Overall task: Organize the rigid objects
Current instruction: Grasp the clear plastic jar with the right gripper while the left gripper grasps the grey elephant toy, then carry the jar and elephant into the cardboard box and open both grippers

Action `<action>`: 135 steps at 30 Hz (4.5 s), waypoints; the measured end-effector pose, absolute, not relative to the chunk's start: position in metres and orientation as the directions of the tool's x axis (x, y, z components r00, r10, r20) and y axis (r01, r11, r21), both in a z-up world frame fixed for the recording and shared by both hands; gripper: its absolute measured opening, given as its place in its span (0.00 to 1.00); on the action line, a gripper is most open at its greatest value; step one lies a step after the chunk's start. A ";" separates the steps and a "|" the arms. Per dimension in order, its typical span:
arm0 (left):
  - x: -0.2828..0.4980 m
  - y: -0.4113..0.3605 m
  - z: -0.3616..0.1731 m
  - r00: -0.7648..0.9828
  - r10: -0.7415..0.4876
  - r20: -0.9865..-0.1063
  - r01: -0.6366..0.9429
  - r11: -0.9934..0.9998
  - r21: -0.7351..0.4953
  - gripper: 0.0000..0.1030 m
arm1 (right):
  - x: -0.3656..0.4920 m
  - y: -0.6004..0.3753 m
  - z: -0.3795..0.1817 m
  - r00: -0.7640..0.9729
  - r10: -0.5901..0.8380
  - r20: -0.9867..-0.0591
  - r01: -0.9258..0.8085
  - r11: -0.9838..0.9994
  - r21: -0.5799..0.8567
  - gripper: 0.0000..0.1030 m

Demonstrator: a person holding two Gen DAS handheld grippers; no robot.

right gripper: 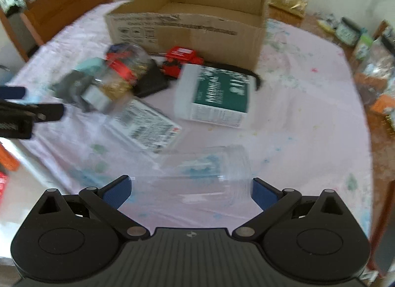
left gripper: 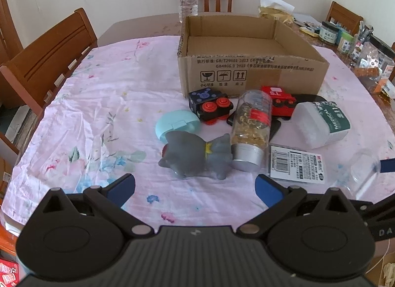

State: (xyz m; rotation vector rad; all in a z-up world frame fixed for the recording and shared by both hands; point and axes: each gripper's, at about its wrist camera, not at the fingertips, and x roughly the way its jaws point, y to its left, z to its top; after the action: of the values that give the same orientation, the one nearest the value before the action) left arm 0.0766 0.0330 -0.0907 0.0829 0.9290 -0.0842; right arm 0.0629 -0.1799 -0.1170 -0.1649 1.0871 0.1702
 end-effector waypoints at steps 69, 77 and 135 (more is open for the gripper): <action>0.112 0.056 -0.121 0.588 -0.125 -0.799 0.259 0.965 0.039 0.71 | 0.081 -0.190 -0.109 0.497 0.047 -0.867 -0.233 0.969 -0.081 0.90; 0.122 0.060 -0.083 0.552 -0.130 -0.824 0.294 0.955 0.046 0.70 | 0.092 -0.201 -0.078 0.506 0.093 -0.857 -0.257 0.965 -0.046 0.90; 0.277 0.101 -0.041 0.657 -0.181 -0.732 0.255 0.967 -0.011 0.96 | 0.362 -0.140 -0.006 0.598 0.036 -0.801 -0.187 0.978 -0.096 0.98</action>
State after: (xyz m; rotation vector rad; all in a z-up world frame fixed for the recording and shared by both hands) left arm 0.2774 0.1005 -0.0409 0.0958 0.8180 -0.2476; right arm 0.3618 -0.1398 -0.0060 -0.1771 0.9220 0.1301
